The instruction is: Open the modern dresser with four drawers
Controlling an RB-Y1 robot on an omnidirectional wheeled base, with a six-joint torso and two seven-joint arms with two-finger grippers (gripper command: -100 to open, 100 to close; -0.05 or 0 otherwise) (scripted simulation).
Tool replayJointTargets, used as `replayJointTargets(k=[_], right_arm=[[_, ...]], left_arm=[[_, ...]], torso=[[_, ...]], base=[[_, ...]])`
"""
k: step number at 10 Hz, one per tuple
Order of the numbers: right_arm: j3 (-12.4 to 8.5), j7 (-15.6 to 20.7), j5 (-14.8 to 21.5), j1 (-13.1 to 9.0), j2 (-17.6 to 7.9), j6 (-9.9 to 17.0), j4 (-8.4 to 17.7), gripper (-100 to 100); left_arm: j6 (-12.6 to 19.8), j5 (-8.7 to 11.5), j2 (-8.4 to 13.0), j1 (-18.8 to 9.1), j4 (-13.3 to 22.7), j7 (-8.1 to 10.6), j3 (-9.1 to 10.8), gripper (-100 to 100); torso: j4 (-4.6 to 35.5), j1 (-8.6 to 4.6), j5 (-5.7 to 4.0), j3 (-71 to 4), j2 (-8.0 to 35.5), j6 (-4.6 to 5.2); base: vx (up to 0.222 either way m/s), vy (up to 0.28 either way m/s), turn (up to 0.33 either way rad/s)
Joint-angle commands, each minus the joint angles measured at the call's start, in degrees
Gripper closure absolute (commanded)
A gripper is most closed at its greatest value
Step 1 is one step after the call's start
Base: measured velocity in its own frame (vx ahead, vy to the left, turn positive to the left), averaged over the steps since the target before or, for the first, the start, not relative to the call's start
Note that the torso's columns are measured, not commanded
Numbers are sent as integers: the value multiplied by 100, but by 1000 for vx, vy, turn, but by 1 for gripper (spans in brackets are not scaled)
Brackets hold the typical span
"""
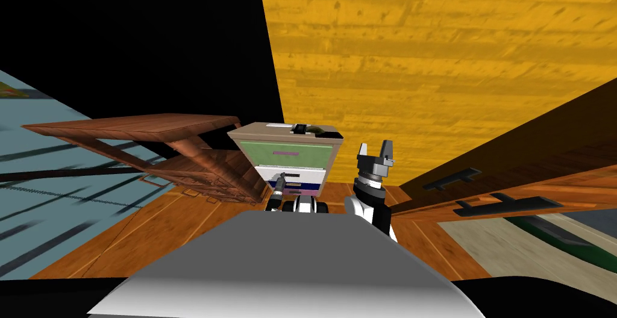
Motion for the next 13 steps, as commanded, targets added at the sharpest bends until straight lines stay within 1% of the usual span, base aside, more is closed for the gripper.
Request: replayJointTargets(k=[1, 2, 3, 4, 5, 7, 8, 11, 12, 13], right_arm=[[0, 0, 0, 0, 0, 0, 0, 0], [0, 0, 0, 0, 0, 0, 0, 0], [0, 0, 0, 0, 0, 0, 0, 0], [0, 0, 0, 1, 0, 0, 0, 0], [0, 0, 0, 0, 0, 0, 0, 0], [0, 0, 0, -1, 0, 0, 0, 0], [0, 0, 0, -1, 0, 0, 1, 0], [0, 0, 0, -1, 0, 0, 0, 0], [0, 0, 0, -1, 0, 0, 1, 0], [0, 0, 0, -1, 0, 0, 1, 0]], left_arm=[[124, -447, -78, -313, 267, 428, 356, 100], [124, -495, -78, -313, 267, 454, 356, 100], [89, -431, -58, -313, 262, 417, 347, 100], [265, -453, -48, -342, 145, 446, 331, 100], [307, -456, -46, -349, 115, 449, 324, 100], [520, -473, -34, -385, -35, 464, 291, 100], [457, -465, -37, -358, 5, 455, 310, 100], [492, -486, -20, -255, -132, 472, 245, 100], [787, -454, 7, -422, -252, 492, 336, -100], [801, -454, 7, -422, -252, 492, 336, -100]], torso=[[-3, 0, 1, -2, -4, -1], [-6, -2, 1, -1, -4, -3], [-7, 2, 4, -5, -9, 3], [-4, 5, 2, -9, -15, 1], [3, 1, 0, 6, 15, 0], [10, 1, -2, 17, 29, -3], [17, -6, -7, 16, 31, -3], [14, -1, -8, 12, 25, -9], [15, -10, -8, 14, 25, -4], [5, -6, -4, 1, -5, 2]], base=[[-80, -55, 62], [-59, -30, 34], [-23, -4, 9], [-102, 0, 21], [-149, 15, 10], [-176, 14, 9], [-93, 5, 1], [-158, 2, 18], [-135, -15, -14], [-68, -4, -33]])
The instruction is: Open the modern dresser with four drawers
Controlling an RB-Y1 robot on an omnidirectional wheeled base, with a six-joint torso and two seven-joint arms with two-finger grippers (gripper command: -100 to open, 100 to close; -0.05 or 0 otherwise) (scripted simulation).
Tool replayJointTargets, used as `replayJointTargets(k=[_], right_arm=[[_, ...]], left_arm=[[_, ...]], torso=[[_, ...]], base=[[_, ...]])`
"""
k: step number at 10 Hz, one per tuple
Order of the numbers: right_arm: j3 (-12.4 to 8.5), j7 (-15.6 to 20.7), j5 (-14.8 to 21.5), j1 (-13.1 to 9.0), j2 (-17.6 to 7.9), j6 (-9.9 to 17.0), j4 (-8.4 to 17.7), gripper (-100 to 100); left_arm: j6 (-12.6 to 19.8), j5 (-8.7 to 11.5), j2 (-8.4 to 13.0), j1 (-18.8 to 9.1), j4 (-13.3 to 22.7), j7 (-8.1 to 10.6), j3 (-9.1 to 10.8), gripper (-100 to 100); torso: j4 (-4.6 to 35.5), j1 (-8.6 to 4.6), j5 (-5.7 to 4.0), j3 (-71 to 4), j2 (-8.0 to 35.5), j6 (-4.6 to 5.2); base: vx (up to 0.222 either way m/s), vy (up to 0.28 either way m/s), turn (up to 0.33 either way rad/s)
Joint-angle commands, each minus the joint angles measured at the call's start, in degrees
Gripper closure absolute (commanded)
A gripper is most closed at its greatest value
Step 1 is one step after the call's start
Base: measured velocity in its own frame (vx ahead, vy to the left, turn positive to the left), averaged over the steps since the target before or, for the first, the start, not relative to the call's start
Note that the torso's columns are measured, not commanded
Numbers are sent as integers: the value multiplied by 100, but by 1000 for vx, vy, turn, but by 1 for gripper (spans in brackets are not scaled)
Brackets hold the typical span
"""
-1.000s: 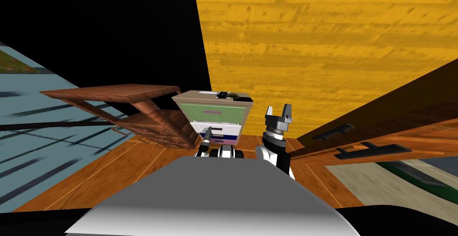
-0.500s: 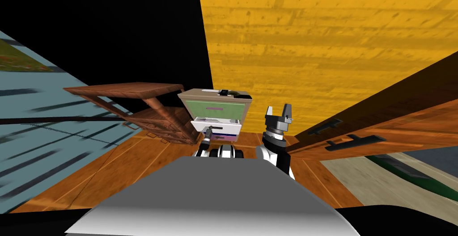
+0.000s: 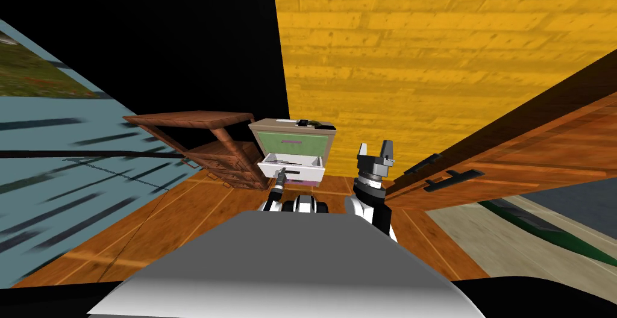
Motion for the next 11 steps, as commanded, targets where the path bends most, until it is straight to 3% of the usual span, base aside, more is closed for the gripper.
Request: replayJointTargets(k=[1, 8, 9, 10, 11], right_arm=[[0, 0, 0, 1, 0, 0, 0, 0], [-1, 0, 0, 1, -1, 0, -1, 0], [-1, 0, 0, 2, -1, -1, -1, 0], [-1, 0, 0, 2, -1, -1, -1, 0], [-1, 0, 0, 2, -1, -1, -1, 0]], left_arm=[[354, 20, 24, -104, -212, 18, 63, -100], [1405, 107, 102, -644, -751, 76, 327, -100], [1356, 96, 84, -542, -691, 62, 300, -100], [1408, 97, 85, -541, -695, 61, 304, 0], [1416, 97, 85, -529, -681, 62, 303, 0]], torso=[[-12, 13, 4, -22, -31, -6], [23, -3, -9, 11, 29, -7], [38, -10, -18, 15, 40, -6], [27, -8, -13, 14, 33, -9], [19, -2, -9, 7, 23, -9]], base=[[-39, -2, -26], [-76, -4, -25], [-27, 1, -6], [0, 0, 0], [0, 0, 0]])
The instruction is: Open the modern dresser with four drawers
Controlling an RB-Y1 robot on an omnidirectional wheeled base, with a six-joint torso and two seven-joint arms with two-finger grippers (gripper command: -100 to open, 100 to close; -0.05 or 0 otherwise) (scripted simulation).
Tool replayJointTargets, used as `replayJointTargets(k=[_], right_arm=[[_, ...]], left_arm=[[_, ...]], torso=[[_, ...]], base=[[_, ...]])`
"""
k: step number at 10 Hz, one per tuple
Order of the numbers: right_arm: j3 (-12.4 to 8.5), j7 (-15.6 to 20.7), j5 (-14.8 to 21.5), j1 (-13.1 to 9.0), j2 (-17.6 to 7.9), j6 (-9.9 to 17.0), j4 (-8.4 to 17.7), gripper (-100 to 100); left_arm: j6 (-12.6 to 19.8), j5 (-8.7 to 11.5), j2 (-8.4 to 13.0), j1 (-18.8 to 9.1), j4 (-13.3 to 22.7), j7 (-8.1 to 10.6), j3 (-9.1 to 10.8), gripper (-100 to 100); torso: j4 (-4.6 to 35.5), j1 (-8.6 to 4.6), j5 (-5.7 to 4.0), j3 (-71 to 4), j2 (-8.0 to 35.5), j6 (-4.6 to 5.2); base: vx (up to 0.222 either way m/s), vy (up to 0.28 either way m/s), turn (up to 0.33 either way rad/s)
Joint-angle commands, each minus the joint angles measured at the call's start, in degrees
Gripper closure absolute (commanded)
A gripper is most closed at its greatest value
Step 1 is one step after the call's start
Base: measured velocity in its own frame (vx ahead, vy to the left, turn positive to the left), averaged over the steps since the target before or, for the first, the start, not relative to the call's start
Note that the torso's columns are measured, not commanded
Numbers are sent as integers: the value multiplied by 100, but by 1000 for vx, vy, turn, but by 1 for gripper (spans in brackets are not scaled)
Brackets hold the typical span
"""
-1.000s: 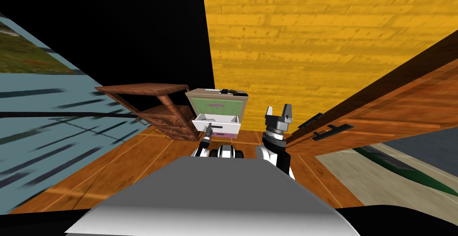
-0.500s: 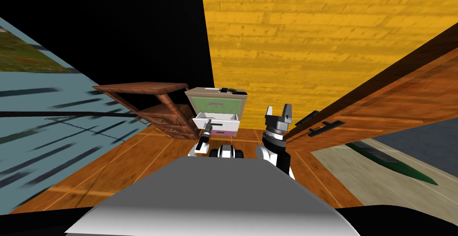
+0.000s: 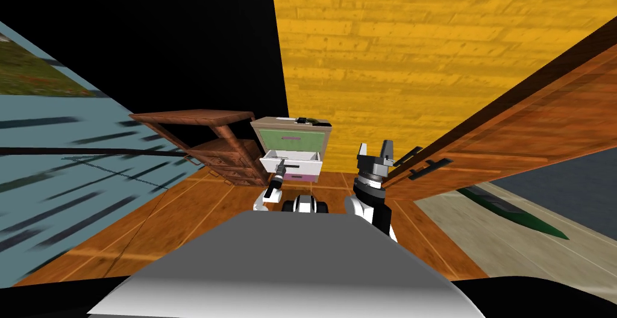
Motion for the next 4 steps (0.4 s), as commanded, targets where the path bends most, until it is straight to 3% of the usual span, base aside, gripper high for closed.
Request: replayJointTargets(k=[1, 4], right_arm=[[0, 0, 0, 0, 0, 0, 0, 0], [0, 0, 0, 0, 0, 0, 0, 0]], left_arm=[[8, 0, 0, 7, 8, 0, 0, 0], [17, 0, 1, 15, 18, 0, 1, 0]], torso=[[-6, 5, 4, -3, -5, 0], [-16, 11, 9, -6, -11, 0]], base=[[0, 0, 0], [0, 0, 0]])
